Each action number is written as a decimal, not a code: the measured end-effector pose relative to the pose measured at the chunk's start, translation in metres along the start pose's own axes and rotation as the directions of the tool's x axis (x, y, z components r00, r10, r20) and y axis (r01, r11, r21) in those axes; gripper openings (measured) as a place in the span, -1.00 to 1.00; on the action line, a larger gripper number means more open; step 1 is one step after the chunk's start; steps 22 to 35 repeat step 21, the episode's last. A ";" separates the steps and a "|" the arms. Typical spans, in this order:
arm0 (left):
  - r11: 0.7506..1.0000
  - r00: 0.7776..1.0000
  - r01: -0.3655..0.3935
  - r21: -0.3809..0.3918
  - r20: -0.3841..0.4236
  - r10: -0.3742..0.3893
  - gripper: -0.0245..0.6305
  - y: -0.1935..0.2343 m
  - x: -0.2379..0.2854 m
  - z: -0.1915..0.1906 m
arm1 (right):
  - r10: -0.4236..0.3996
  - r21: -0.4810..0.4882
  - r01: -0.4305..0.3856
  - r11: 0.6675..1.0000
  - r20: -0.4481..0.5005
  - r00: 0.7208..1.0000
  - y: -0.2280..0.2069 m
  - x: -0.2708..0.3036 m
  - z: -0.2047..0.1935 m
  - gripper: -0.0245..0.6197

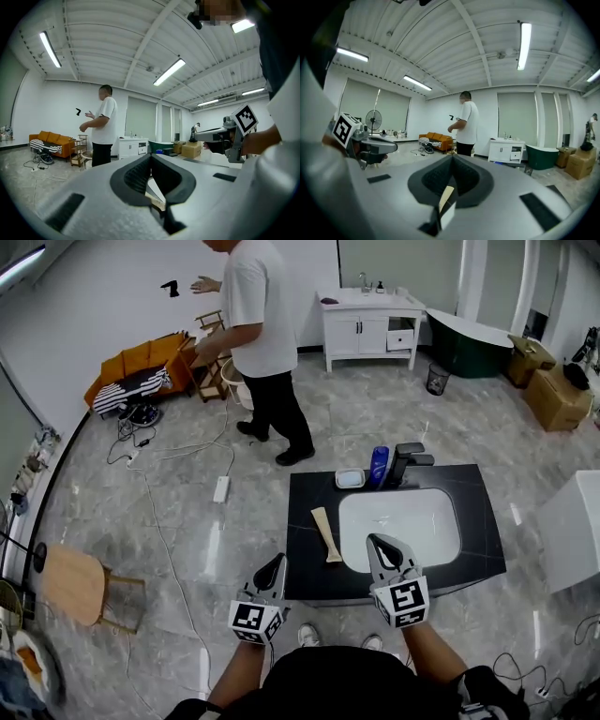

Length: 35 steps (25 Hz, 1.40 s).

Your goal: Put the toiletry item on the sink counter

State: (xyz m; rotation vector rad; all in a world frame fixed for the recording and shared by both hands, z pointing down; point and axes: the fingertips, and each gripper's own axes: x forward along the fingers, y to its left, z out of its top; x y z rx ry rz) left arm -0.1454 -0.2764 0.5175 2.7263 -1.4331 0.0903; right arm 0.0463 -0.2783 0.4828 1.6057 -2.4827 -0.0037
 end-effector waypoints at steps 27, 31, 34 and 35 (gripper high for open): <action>1.000 0.999 0.028 -0.002 -0.020 -0.028 -0.91 -0.039 -0.020 -0.006 | 0.024 -0.031 -0.023 0.999 0.025 0.999 0.013 -0.026 0.001 -0.91; 1.000 0.999 0.028 -0.002 -0.020 -0.028 -0.91 -0.039 -0.020 -0.006 | 0.024 -0.031 -0.023 0.999 0.025 0.999 0.013 -0.026 0.001 -0.91; 1.000 0.999 0.028 -0.002 -0.020 -0.028 -0.91 -0.039 -0.020 -0.006 | 0.024 -0.031 -0.023 0.999 0.025 0.999 0.013 -0.026 0.001 -0.91; 1.000 0.999 0.028 -0.002 -0.020 -0.028 -0.91 -0.039 -0.020 -0.006 | 0.024 -0.031 -0.023 0.999 0.025 0.999 0.013 -0.026 0.001 -0.91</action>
